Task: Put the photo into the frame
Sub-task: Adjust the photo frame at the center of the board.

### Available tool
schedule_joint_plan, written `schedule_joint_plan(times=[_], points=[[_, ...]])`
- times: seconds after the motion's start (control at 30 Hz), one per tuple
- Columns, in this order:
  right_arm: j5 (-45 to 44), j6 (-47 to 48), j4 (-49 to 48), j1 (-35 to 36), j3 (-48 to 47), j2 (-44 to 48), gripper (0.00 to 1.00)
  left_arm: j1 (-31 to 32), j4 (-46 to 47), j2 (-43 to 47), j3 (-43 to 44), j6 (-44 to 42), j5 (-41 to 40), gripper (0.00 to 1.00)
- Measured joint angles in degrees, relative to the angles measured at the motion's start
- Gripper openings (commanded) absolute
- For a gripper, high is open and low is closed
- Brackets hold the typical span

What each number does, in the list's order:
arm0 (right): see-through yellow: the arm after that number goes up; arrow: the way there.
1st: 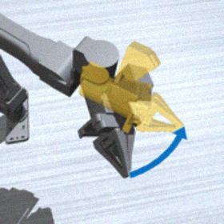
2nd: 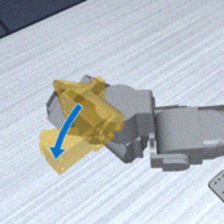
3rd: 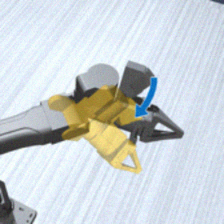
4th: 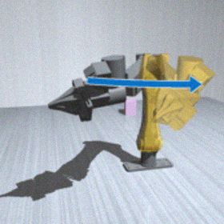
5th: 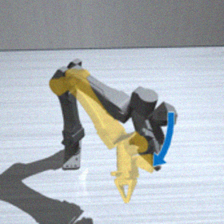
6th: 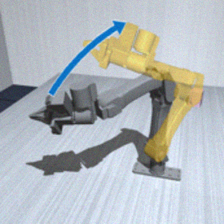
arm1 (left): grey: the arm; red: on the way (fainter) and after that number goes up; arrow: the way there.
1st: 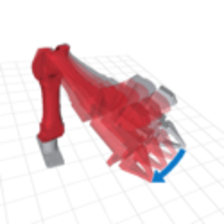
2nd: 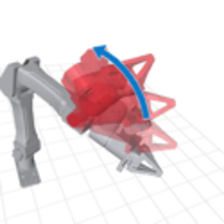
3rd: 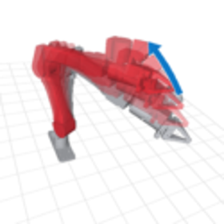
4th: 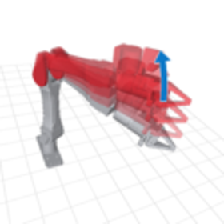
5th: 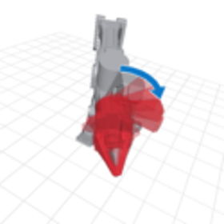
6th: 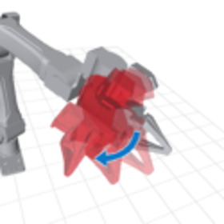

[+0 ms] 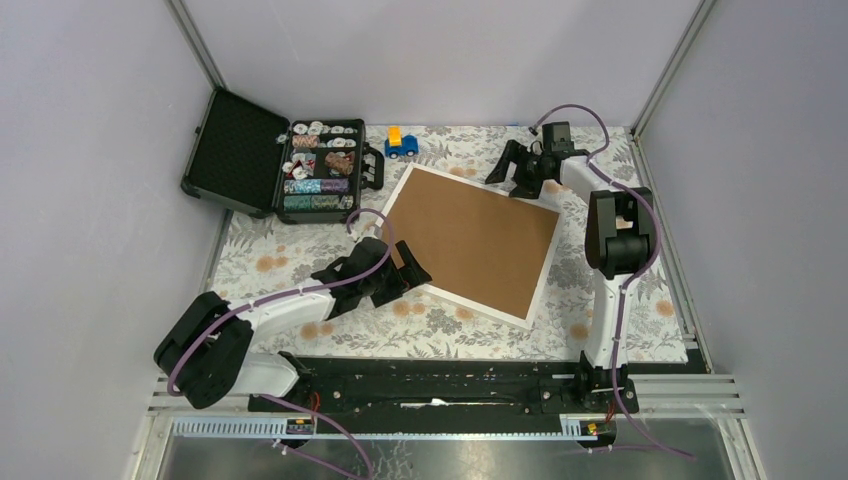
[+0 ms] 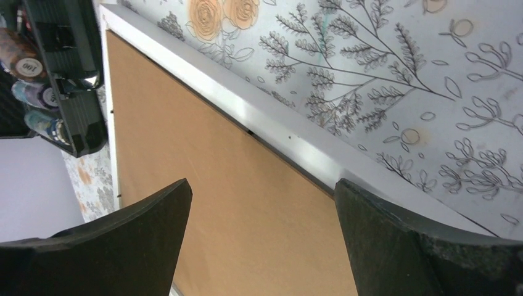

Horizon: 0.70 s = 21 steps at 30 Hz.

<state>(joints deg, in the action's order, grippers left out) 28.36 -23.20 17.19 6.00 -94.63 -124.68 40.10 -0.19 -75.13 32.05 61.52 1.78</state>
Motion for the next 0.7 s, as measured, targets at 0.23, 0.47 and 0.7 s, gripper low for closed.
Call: schedule_joint_plan(times=[0.23, 0.47, 0.7], points=[[1.97, -1.55, -1.84, -0.04, -0.83, -1.36, 0.93, 0.00, 0.63, -0.37, -0.02, 0.00, -0.46, 0.99], [6.60, -3.06, -9.88, -0.17, 5.22, 0.15, 0.91, -0.72, 1.95, -4.63, 0.74, -0.57, -0.44, 0.99], [9.07, -2.67, -27.12, -0.50, 22.62, 8.17, 0.91, -2.29, -2.45, -7.67, 5.09, -3.54, 0.24, 0.99]])
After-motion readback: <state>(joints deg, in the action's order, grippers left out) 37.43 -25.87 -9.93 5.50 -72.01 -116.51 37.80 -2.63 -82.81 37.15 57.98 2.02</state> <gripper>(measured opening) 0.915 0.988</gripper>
